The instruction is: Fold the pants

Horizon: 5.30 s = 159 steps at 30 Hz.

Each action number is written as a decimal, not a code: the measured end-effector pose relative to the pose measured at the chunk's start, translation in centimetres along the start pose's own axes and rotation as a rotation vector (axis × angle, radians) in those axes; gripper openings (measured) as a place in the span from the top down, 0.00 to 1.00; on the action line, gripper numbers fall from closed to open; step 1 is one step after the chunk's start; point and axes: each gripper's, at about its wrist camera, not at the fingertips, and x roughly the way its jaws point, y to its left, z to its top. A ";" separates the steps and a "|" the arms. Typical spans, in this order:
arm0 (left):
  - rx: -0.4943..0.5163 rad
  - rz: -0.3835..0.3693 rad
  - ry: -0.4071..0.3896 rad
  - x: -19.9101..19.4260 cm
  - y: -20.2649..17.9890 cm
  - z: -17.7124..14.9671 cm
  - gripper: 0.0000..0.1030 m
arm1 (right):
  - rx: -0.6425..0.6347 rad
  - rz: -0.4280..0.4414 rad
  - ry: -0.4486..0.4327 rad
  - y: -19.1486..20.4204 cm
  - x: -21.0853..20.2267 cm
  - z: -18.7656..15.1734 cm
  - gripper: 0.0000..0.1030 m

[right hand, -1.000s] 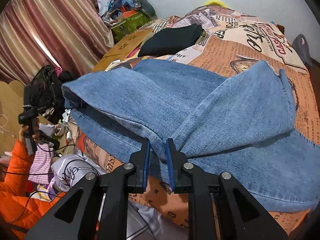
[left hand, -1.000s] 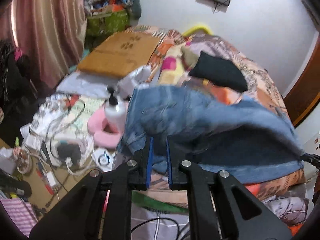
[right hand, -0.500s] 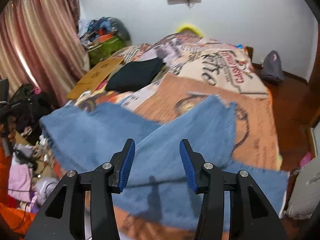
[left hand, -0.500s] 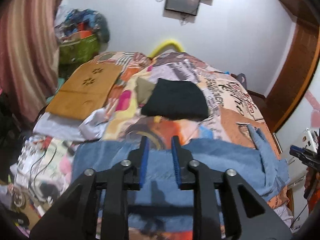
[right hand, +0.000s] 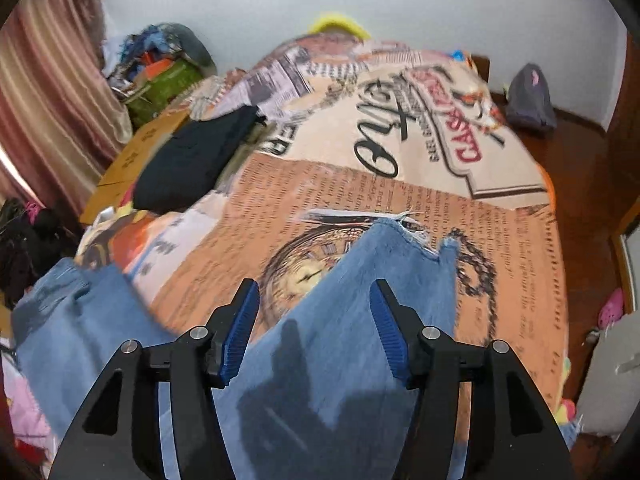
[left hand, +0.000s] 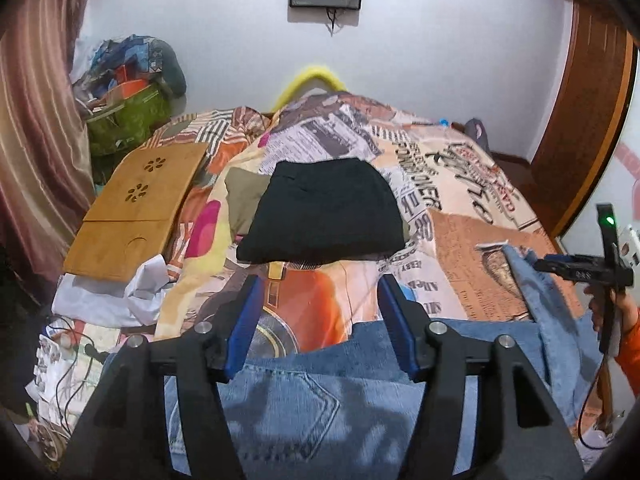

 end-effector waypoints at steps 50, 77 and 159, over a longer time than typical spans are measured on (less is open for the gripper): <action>0.350 -0.508 0.149 -1.9 -30.8 -8.5 0.96 | 0.106 -0.008 -0.252 -7.9 -15.5 -2.4 0.92; 0.501 -0.536 0.317 0.3 -36.2 -15.0 0.87 | 0.400 -0.090 -0.168 -16.3 -15.6 -19.6 0.92; -0.125 0.183 0.049 -8.1 22.0 -7.0 0.45 | -0.323 0.090 -0.136 20.8 -3.0 -2.5 0.53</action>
